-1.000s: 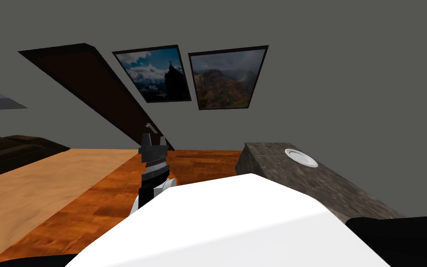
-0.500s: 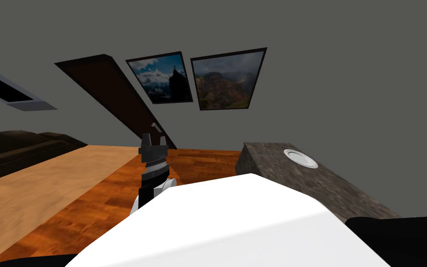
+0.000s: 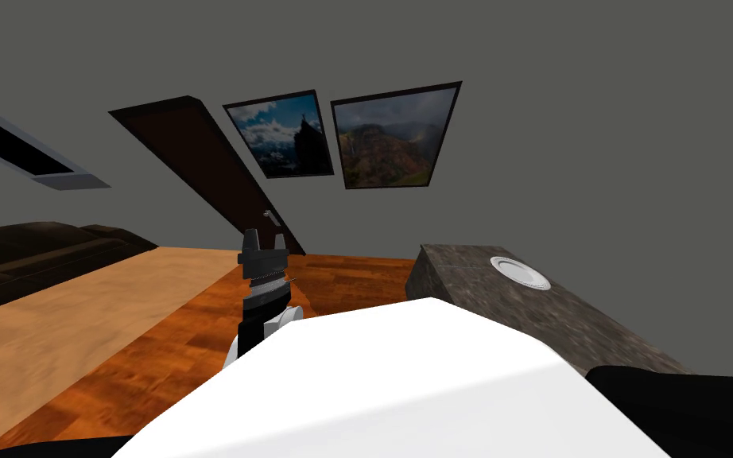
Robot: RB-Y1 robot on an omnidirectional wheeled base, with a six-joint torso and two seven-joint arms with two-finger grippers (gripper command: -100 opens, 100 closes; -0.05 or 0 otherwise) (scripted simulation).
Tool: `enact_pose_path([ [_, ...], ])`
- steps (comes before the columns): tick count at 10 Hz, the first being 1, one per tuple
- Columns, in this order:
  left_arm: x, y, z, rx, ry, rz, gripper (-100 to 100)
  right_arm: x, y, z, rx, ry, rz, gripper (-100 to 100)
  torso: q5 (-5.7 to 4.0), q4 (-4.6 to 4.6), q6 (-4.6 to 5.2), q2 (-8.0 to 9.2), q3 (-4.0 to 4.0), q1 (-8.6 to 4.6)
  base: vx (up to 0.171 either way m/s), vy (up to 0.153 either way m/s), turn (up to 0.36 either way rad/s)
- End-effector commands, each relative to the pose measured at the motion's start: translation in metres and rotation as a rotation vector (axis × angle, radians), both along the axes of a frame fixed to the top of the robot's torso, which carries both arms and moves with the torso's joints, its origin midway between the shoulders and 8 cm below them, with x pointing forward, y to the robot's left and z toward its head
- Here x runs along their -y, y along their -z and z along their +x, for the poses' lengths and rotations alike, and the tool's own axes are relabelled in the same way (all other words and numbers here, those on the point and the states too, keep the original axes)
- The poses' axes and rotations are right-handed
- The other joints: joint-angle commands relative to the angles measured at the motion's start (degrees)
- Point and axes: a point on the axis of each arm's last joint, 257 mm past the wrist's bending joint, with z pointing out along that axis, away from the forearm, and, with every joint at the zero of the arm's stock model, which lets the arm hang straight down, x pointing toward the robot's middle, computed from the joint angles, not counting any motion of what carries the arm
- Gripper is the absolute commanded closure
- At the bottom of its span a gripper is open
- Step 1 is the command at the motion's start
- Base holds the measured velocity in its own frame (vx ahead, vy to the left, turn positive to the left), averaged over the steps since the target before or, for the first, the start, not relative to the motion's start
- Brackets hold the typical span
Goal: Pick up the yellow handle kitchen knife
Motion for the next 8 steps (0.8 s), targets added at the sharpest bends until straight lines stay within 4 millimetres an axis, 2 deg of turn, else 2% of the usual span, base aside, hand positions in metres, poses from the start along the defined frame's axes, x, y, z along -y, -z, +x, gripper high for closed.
enact_pose_path([
  [1,0.0,0.0,0.0,0.0,0.0,0.0,0,0.0,0.0,0.0,0.0,0.0,0.0,100,0.0,0.0,0.0,0.0,0.0,0.0,0.001,0.0,0.024],
  [4,0.0,0.0,0.0,0.0,0.0,0.0,0,0.0,0.0,0.001,0.001,-0.005,-0.001,100,-0.06,0.03,0.13,0.09,0.06,-0.05,0.001,0.0,0.001],
  [5,0.0,0.0,0.0,0.0,0.0,0.0,0,0.0,0.0,0.001,0.001,-0.005,-0.001,0,-0.06,0.03,0.12,0.09,0.06,-0.06,0.0,0.0,0.0],
  [6,0.0,0.0,0.0,0.0,0.0,0.0,0,0.01,-0.008,-0.011,-0.027,-0.001,-0.02,-100,-0.06,0.02,0.12,0.09,0.06,-0.06,0.0,0.0,0.0],
  [8,0.0,0.0,0.0,0.0,0.0,0.0,0,0.016,-0.014,-0.018,-0.044,-0.002,-0.03,-100,-0.06,0.02,0.12,0.09,0.06,-0.07,0.0,-0.003,-0.004],
])
